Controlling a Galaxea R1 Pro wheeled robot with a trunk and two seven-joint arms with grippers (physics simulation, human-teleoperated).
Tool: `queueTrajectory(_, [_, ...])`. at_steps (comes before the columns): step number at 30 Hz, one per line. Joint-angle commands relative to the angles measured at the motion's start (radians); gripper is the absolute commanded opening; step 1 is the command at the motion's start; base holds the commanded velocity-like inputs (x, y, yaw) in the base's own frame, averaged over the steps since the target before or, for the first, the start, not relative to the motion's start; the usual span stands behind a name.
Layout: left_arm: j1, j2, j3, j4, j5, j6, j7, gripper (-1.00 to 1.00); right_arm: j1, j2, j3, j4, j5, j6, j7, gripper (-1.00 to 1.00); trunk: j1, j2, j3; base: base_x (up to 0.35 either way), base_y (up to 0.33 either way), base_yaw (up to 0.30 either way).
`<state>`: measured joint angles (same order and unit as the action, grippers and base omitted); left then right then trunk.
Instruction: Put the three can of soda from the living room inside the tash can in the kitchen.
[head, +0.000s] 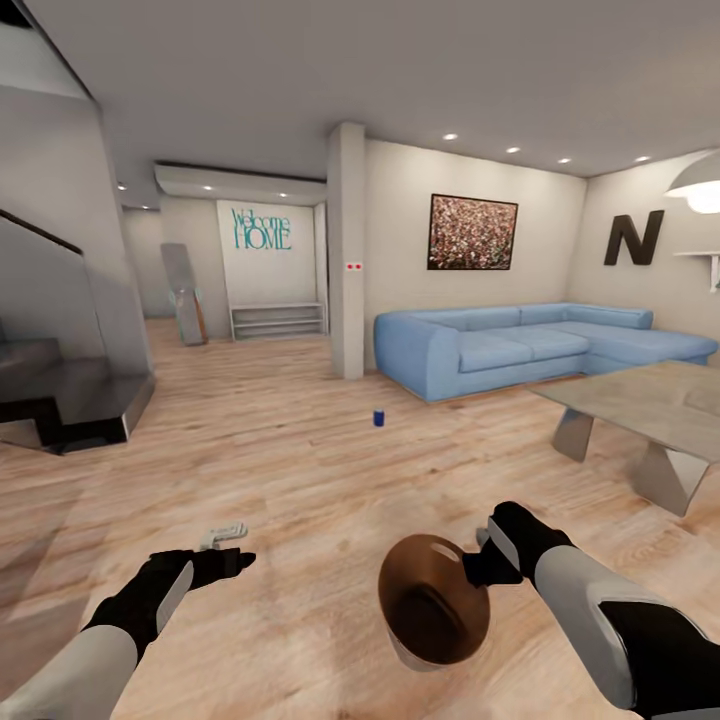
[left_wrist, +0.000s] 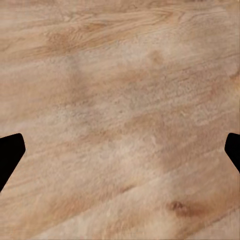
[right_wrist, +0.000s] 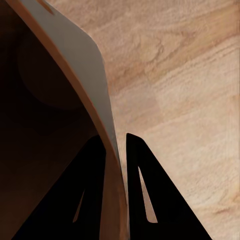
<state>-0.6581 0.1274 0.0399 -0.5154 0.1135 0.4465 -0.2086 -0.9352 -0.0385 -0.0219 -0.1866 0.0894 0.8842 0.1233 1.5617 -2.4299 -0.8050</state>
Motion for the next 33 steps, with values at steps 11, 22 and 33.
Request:
queueTrajectory(11, [0.000,0.000,0.000,0.001,0.000,0.000,0.000,1.00,0.000,-0.003,-0.012,-0.001,-0.026,0.001,0.006,-1.00,0.000,0.000,0.000,0.313,0.121,0.000])
queueTrajectory(22, [0.000,0.000,0.000,0.001,0.000,0.000,0.000,1.00,0.000,-0.036,-0.012,-0.001,-0.026,0.002,0.013,-1.00,0.000,0.000,0.000,0.313,0.120,0.000])
queueTrajectory(33, [0.000,0.000,0.000,0.002,-0.001,0.000,0.000,1.00,0.000,-0.155,-0.011,0.007,-0.029,0.009,0.034,-1.00,0.000,0.000,0.000,0.313,0.120,0.000])
